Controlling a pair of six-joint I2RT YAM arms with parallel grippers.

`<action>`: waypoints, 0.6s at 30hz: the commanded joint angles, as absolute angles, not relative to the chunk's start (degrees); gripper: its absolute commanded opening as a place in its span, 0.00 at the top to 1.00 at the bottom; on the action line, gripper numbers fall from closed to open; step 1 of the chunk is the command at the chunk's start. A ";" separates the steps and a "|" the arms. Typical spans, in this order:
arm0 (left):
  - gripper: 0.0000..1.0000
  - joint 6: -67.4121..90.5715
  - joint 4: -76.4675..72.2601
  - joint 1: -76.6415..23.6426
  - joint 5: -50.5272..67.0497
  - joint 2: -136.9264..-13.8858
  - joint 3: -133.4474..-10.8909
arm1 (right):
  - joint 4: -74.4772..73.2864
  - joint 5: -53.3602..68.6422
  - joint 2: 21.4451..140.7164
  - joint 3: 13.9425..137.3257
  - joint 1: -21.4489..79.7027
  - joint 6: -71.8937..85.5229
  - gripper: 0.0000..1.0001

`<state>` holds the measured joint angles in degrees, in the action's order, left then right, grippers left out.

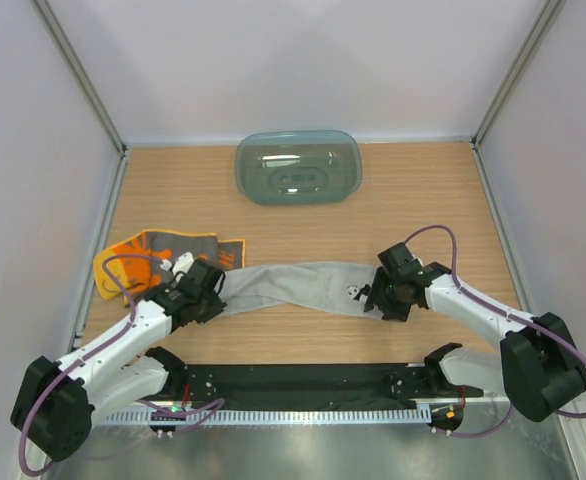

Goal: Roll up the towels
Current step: Flatten the towel

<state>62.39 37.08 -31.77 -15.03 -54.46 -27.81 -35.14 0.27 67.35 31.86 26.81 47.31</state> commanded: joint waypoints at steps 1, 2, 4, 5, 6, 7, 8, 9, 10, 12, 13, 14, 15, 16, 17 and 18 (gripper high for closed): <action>1.00 61.26 38.93 -31.90 -16.96 -53.70 -30.06 | -34.27 1.41 66.45 31.20 26.54 48.95 0.41; 1.00 61.00 39.02 -31.90 -16.96 -53.61 -30.23 | -34.80 0.71 66.18 31.03 26.63 48.87 0.41; 1.00 60.91 39.02 -31.90 -16.88 -53.35 -30.15 | -34.98 0.27 66.27 31.03 26.54 48.69 0.41; 1.00 60.82 39.02 -31.99 -16.79 -53.18 -30.15 | -35.15 0.26 66.44 31.20 26.63 48.69 0.41; 1.00 60.73 39.11 -31.91 -16.79 -53.17 -30.32 | -35.24 -1.65 66.97 31.20 26.54 48.52 0.41; 1.00 60.65 39.20 -31.90 -16.79 -53.00 -30.32 | -35.07 -1.84 67.23 31.20 26.72 48.43 0.41; 1.00 60.56 39.55 -31.90 -16.87 -52.91 -30.50 | -34.98 -2.19 67.58 31.29 26.54 48.25 0.41; 0.99 60.56 39.81 -31.99 -16.96 -52.74 -30.59 | -35.07 -2.63 68.02 31.55 26.63 48.08 0.43; 1.00 60.47 40.16 -31.91 -17.14 -52.47 -30.85 | -34.98 -2.90 68.55 31.47 26.54 47.99 0.45; 1.00 60.47 40.69 -31.90 -17.31 -51.95 -30.76 | -34.54 -3.25 68.99 31.55 26.54 47.73 0.53; 1.00 60.38 40.69 -31.90 -17.49 -51.68 -30.76 | -34.37 -3.34 69.43 31.47 26.63 47.72 0.57; 1.00 60.47 40.78 -31.90 -17.49 -51.24 -30.67 | -34.28 -3.34 69.61 31.38 26.54 47.72 0.62; 1.00 60.38 41.13 -31.90 -17.49 -50.98 -30.67 | -34.10 -3.34 69.61 31.38 26.54 47.64 0.72; 1.00 60.47 41.31 -31.90 -17.58 -50.80 -30.67 | -33.93 -3.43 69.52 31.29 26.63 47.64 0.76; 0.99 60.29 41.57 -31.90 -17.67 -50.54 -30.93 | -34.01 -3.43 69.09 31.29 26.54 47.64 0.80; 1.00 60.21 41.57 -31.99 -17.75 -50.36 -30.94 | -34.01 -3.34 68.82 31.29 26.63 47.64 0.86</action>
